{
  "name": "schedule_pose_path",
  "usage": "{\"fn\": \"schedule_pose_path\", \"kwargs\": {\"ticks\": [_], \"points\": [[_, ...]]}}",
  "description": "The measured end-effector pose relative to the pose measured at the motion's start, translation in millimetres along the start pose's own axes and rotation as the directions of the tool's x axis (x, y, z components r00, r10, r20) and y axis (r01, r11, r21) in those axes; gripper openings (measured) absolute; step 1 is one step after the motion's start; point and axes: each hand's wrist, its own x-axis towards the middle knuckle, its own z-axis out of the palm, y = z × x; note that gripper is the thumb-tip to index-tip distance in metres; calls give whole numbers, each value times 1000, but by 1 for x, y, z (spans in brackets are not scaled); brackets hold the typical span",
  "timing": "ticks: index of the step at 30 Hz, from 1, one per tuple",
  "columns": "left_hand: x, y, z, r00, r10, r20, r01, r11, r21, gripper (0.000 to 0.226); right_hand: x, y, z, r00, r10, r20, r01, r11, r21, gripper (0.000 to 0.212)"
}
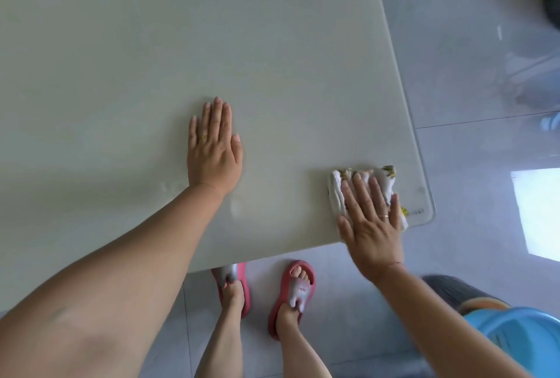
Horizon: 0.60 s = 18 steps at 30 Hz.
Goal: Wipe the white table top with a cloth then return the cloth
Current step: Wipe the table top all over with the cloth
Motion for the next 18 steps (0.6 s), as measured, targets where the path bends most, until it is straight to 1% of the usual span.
{"fn": "schedule_pose_path", "kwargs": {"ticks": [1,2,3,4,5,6,7,8,10,11,13,14,16,17,18], "points": [[0,1,0,1000,-6,-2,6,1000,7,57,-3,-17,4,995,94,-15,-94,996,13,61],[-1,3,0,1000,-20,-12,20,1000,14,57,-9,-37,9,993,118,-22,-117,993,23,63],[-2,6,0,999,-45,-29,46,999,20,56,-18,-55,14,999,48,-15,-48,998,31,64],[-3,9,-1,996,-79,-48,80,997,22,55,-27,-66,18,995,-101,11,101,995,23,63],[-5,14,-2,992,-112,-63,114,993,18,54,-33,-63,19,963,-266,40,266,964,-1,60],[-5,20,-4,988,-136,-74,137,990,10,55,-32,-48,18,920,-388,54,390,920,-34,58],[-5,28,-5,987,-139,-84,139,990,1,56,-28,-27,17,900,-433,49,436,898,-64,56],[-2,37,-6,989,-121,-90,120,993,-9,57,-22,-5,13,915,-401,41,403,912,-73,56],[4,59,-4,994,-72,-80,69,997,-36,58,-12,35,2,980,-201,9,201,978,-47,55],[7,71,-2,996,-60,-63,56,997,-57,59,-7,50,-3,995,-100,19,100,995,-16,55],[8,91,7,998,-59,-18,57,995,-84,61,-3,61,-9,999,42,18,-42,998,35,56],[5,98,13,998,-67,0,66,994,-82,63,-2,54,-8,993,122,11,-122,991,57,57],[1,101,21,996,-84,8,84,995,-59,64,0,24,-3,953,302,24,-302,945,128,59],[1,100,23,996,-88,-1,88,995,-53,65,-2,5,2,946,322,40,-324,934,148,59],[0,99,24,996,-89,-6,89,995,-48,65,-8,-11,5,966,251,62,-258,956,141,60]]}}
